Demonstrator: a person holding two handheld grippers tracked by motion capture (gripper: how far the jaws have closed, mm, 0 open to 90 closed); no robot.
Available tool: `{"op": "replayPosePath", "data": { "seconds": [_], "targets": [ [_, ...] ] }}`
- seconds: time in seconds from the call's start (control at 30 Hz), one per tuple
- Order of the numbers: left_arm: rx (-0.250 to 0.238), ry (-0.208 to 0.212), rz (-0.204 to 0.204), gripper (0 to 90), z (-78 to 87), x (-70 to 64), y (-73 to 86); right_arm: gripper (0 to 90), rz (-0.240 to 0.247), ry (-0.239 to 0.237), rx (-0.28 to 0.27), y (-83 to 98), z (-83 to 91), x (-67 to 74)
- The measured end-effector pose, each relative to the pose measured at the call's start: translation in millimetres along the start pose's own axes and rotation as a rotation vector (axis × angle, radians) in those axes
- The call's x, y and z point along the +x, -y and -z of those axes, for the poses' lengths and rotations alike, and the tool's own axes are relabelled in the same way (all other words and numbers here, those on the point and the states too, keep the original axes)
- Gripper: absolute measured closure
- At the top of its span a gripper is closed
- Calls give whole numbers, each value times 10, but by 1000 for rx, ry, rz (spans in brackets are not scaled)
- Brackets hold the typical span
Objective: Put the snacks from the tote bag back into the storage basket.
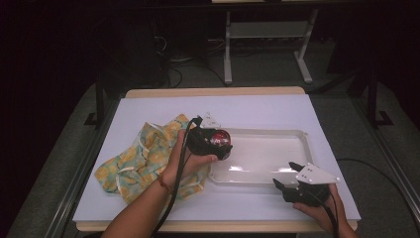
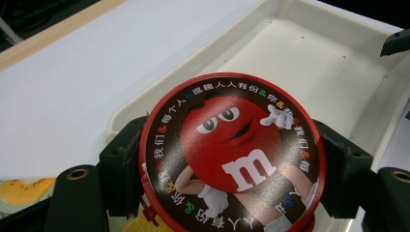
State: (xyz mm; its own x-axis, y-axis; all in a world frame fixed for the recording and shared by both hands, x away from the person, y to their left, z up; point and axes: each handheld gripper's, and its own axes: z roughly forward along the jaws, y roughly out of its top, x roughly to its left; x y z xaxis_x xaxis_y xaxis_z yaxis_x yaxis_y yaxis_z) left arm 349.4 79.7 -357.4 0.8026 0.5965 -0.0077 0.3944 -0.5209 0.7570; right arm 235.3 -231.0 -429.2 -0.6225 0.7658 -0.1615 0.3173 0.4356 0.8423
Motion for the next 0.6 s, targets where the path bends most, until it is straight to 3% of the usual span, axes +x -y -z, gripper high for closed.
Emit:
{"op": "replayPosePath", "data": {
  "seconds": [0.6],
  "targets": [
    [26,9,-8,255,-153,-60,-14,250,0,-2,-2,0,3,-1]
  ]
}}
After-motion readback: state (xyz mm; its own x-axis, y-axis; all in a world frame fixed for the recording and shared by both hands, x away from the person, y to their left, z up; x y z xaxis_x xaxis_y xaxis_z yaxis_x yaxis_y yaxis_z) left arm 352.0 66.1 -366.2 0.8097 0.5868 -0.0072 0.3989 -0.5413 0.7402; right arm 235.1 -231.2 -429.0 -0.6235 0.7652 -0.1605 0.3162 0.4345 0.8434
